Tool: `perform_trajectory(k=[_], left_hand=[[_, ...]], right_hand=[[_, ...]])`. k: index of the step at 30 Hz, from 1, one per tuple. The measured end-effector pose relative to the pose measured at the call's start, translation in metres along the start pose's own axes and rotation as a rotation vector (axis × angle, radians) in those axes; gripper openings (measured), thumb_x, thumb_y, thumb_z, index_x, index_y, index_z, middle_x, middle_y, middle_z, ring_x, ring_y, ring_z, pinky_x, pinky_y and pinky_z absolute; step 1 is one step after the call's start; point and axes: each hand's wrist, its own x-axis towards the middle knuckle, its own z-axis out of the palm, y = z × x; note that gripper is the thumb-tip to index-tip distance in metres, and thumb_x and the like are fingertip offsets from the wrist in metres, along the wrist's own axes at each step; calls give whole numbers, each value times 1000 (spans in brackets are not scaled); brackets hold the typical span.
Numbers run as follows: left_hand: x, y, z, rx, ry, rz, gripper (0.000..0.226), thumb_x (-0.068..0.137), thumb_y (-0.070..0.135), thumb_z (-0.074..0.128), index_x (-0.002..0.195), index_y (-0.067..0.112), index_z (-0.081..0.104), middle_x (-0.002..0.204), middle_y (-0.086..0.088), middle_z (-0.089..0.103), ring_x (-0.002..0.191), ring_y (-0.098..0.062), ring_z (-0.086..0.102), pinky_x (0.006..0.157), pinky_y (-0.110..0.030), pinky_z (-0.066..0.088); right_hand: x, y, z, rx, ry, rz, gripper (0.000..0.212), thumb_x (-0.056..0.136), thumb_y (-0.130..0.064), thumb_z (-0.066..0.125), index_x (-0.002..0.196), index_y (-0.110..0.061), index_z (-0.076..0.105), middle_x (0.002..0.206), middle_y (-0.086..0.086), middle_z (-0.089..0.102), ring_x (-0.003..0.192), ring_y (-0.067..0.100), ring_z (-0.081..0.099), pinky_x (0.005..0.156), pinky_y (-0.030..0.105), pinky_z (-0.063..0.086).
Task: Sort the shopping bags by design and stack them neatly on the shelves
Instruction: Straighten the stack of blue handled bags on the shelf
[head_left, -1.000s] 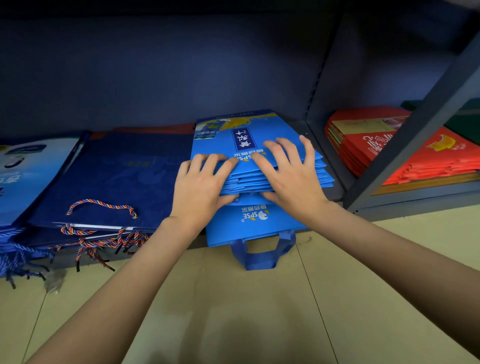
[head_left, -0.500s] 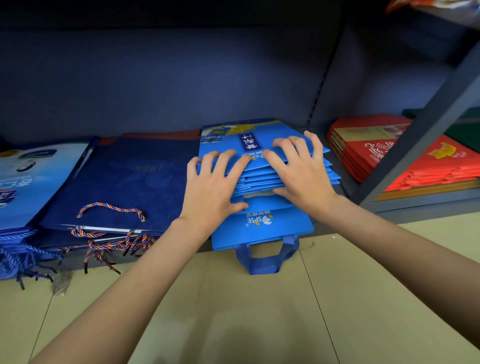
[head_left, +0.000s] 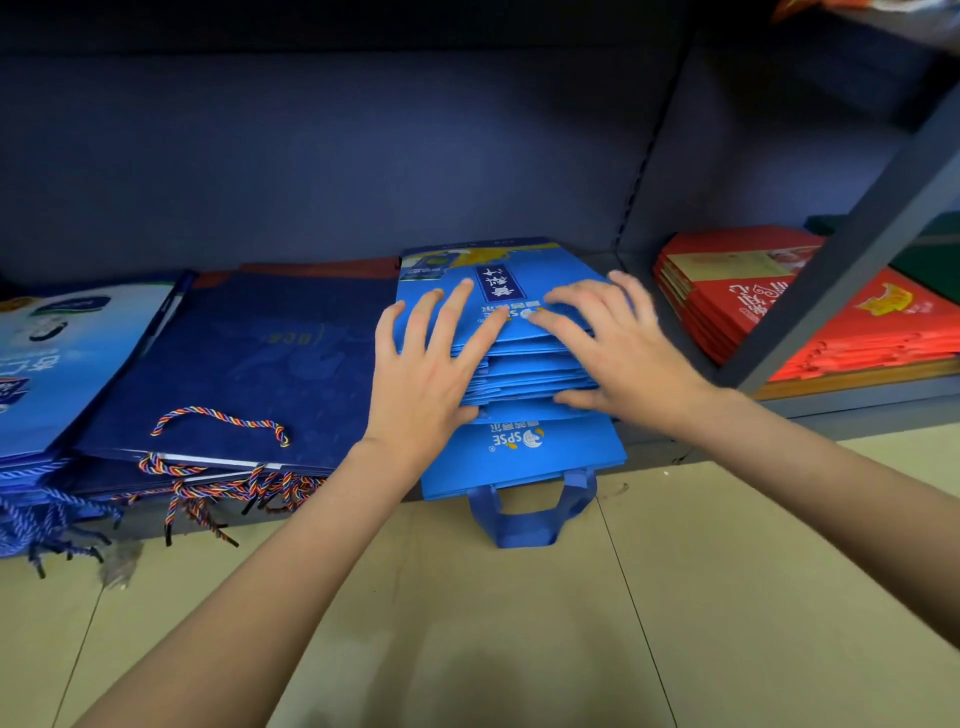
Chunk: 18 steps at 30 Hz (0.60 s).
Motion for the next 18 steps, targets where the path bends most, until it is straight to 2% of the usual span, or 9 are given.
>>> perform_trajectory(k=[4,8,14,18], left_hand=[[-2,-1,2,-39,6,8,107,40,53,88,131,27,39,138,-11,47,121,-29,36,101,-48,24],[-1,-2,1,-48,2,3,98,45,55,86,128,27,43,134,-10,51,116,-28,40,99,-46,25],[-3,-4,0,-91,4,-15,82,54,54,83,126,25,57,128,-10,55,110,-26,41,94,-45,28],[-11,0,3,-123,-29,-12,83,57,53,81,129,25,52,127,-9,56,106,-26,44,90,-43,29]], right_hand=[[-30,33,-8,19,-123,97,106,50,-51,86,137,-14,36,139,18,38,131,35,26,110,59,12],[-41,27,0,-7,-179,158,119,47,-54,86,143,-16,26,145,22,32,134,39,27,108,62,17],[-31,14,6,-51,-84,206,116,47,-59,83,141,-16,30,147,24,23,133,41,26,107,62,20],[-35,10,9,-43,-11,168,95,52,-45,85,130,-12,42,141,21,34,127,37,33,105,61,26]])
